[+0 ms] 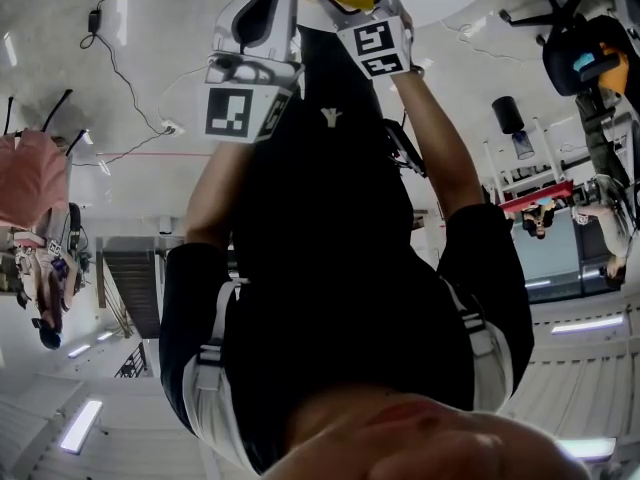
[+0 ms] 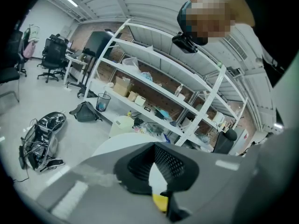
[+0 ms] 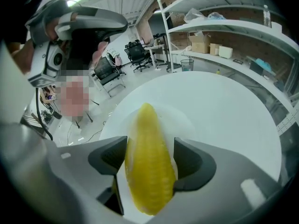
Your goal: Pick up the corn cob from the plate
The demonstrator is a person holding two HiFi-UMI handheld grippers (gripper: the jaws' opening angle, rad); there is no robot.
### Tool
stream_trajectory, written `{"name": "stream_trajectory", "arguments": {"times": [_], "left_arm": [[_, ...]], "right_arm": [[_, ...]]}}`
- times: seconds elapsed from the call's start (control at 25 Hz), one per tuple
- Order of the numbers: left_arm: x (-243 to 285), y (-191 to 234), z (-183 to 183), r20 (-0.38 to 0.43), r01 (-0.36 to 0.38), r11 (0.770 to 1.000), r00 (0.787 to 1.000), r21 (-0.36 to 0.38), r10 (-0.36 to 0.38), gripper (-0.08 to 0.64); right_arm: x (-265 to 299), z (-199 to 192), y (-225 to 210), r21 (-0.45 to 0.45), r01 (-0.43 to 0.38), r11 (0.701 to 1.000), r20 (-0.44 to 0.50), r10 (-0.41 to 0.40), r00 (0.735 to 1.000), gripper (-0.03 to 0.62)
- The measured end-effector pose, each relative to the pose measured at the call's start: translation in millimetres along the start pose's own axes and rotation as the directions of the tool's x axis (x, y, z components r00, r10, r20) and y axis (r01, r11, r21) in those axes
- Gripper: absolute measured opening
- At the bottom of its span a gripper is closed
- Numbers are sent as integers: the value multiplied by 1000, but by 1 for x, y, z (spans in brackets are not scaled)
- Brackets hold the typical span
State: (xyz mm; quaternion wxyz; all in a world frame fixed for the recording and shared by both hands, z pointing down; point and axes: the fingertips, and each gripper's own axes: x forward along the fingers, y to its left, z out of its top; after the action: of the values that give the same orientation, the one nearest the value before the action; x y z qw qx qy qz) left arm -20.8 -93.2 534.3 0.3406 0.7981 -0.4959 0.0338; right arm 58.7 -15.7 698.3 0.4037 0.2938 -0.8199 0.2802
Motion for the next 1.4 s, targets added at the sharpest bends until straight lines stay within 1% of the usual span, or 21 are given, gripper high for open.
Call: {"name": "stream_trajectory", "arguments": {"times": [0.28, 0.4, 0.68, 0.88, 0.96, 1.08, 1.28, 1.4], "left_arm": [[1, 4, -1, 7, -2, 1000, 1000, -3, 2, 3], [2, 3, -5, -3, -9, 1000, 1000, -8, 9, 3], [0, 2, -2, 25, -3, 1000, 1000, -25, 4, 3], [-6, 5, -7, 14, -6, 1000, 1000, -7, 6, 3], [-8, 5, -8, 5, -11, 1000, 1000, -10, 11, 3], [-10, 2, -7, 16, -7, 1000, 1000, -18, 7, 3], [-15, 2, -8, 8, -16, 1000, 1000, -2, 16, 3], [-18, 1, -7, 25, -10, 1000, 1000, -5, 10, 3]], "right_arm": [[5, -4, 0, -51, 26, 998, -23, -27, 999, 319], [5, -8, -2, -70, 36, 997, -25, -38, 999, 311], [5, -6, -6, -71, 76, 995, -14, -77, 997, 285], [7, -8, -4, -77, 84, 994, -19, -85, 996, 284], [7, -9, -4, -81, 88, 993, -20, -90, 996, 284], [6, -8, -5, -86, 98, 992, -22, -100, 995, 282], [6, -8, -5, -88, 110, 990, -27, -113, 993, 278], [3, -10, -7, -89, 122, 989, -29, -125, 992, 276]]}}
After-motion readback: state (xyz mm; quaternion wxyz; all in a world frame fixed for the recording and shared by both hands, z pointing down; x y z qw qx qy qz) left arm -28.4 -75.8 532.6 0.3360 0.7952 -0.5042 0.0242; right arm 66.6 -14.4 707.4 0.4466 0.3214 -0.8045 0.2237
